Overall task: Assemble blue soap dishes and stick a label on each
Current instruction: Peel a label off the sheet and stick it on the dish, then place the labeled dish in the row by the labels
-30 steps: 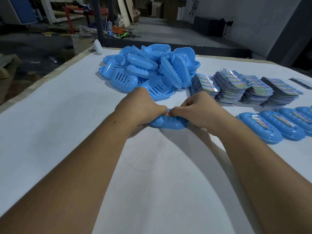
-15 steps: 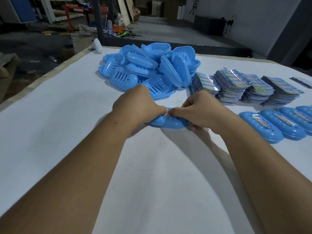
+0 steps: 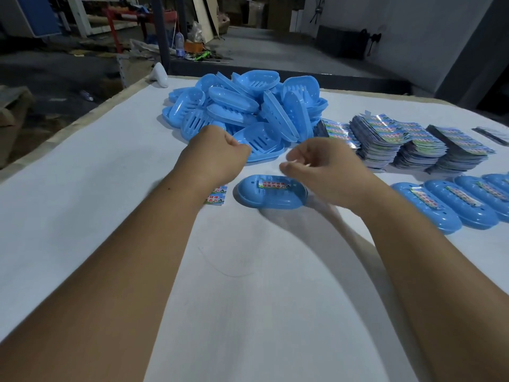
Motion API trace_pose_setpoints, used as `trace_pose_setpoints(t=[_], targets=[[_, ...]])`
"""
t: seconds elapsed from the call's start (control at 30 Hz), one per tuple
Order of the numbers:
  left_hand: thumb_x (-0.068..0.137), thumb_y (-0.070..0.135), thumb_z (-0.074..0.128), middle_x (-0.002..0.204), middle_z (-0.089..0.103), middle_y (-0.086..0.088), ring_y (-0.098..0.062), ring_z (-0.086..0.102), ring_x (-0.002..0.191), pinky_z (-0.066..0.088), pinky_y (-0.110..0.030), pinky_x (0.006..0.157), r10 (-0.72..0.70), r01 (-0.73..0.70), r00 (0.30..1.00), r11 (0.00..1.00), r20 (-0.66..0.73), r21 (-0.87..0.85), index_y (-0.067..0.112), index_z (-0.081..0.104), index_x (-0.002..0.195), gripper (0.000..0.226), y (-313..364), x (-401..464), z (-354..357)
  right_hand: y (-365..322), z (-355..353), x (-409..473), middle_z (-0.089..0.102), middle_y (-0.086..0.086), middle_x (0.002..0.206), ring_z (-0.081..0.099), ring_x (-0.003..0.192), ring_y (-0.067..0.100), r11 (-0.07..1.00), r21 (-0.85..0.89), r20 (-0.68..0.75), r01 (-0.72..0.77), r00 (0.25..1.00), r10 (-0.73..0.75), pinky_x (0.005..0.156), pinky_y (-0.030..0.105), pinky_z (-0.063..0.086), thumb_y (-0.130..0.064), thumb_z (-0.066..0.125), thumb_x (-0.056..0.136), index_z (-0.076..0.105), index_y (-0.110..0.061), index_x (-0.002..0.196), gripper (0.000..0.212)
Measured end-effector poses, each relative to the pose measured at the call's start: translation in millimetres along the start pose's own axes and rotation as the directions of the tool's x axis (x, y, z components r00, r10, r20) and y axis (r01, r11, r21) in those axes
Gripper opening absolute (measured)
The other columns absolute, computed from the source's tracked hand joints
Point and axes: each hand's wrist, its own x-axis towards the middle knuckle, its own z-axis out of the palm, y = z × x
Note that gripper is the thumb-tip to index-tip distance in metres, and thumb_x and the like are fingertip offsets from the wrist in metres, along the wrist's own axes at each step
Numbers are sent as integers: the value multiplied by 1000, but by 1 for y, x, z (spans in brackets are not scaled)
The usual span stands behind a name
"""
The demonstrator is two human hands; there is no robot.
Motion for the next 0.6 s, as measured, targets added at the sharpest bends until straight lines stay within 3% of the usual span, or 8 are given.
trace_pose_setpoints(t=[0.1,0.17,0.23,0.33,0.4,0.47,0.6], targets=[[89,39,62,77,62,12,-21,64,84,48,-33,70,31,-29,999,998,-43,61,22,66,87,17,0,0,2,-5,10,-9,62,-26,109,57,101,-13,991,-83,264,101,962,-76,80,3,40,-52,84,72,63,-36,127,61],[89,41,62,75,51,20,-19,61,86,43,-32,73,56,-50,997,993,-53,103,26,64,87,15,-1,0,4,-7,16,-12,62,-24,117,58,105,-8,982,-122,304,144,947,-102,90,9,44,-57,83,65,58,-35,135,78],[89,43,63,74,48,22,-19,60,86,43,-31,74,71,-64,996,991,-53,115,28,62,87,14,-2,1,5,-7,16,-13,63,-17,120,61,107,2,977,-158,282,141,955,-92,96,23,48,-59,82,64,58,-35,135,79],[87,46,65,73,48,22,-18,59,82,42,-31,72,81,-73,994,990,-66,122,30,61,84,17,0,2,6,-10,10,-18,64,-13,118,62,107,11,959,-268,206,96,978,-40,90,28,49,-71,72,64,58,-36,131,77],[87,49,66,75,50,20,-16,59,76,41,-31,66,94,-84,992,988,-78,131,30,62,88,19,1,2,8,-10,3,-22,66,-9,116,61,106,17,929,-369,80,8,997,23,89,33,49,-81,57,57,59,-34,128,85],[88,51,66,76,54,16,-10,57,71,40,-30,60,102,-90,991,987,-85,134,31,62,90,20,1,1,9,-7,-8,-27,68,-4,116,61,108,24,886,-450,-48,-114,993,103,90,38,51,-82,57,64,60,-30,123,79],[89,50,66,77,53,16,-14,58,74,42,-34,68,109,-98,990,988,-90,116,29,63,91,21,0,0,9,9,-30,-46,66,4,119,57,115,33,765,-561,-182,-316,949,259,91,42,49,-76,59,76,59,-25,119,67]])
